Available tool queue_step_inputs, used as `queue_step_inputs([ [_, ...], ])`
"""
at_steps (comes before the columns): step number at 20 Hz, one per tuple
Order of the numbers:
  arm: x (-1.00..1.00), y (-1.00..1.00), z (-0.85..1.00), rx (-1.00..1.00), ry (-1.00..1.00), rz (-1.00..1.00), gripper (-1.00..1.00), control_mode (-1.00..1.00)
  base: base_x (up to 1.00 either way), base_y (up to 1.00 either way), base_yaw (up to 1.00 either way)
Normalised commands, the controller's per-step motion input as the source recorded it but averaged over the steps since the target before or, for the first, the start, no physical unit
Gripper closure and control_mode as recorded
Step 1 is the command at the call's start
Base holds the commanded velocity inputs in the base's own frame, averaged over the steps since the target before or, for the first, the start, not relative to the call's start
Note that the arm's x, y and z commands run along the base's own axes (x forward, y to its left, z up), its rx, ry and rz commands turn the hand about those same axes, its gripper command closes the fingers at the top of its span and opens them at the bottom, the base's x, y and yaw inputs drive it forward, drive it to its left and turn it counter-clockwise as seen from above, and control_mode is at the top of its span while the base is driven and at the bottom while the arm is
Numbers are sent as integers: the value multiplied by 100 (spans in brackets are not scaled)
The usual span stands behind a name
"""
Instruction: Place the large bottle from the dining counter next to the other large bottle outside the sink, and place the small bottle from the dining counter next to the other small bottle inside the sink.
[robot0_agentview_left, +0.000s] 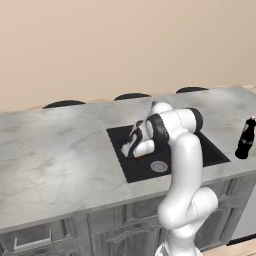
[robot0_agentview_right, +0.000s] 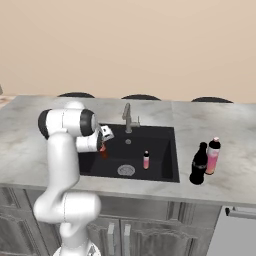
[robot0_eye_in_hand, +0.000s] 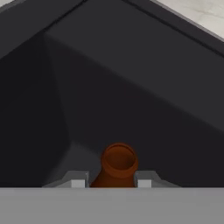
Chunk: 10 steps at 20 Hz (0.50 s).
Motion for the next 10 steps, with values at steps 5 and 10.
queue_step_inputs([
  [5, -5, -27, -39, 0, 0, 4, 100, -100, 0, 0, 0],
  [10, -1, -33, -30, 0, -2, 3, 100, -100, 0, 0, 0],
])
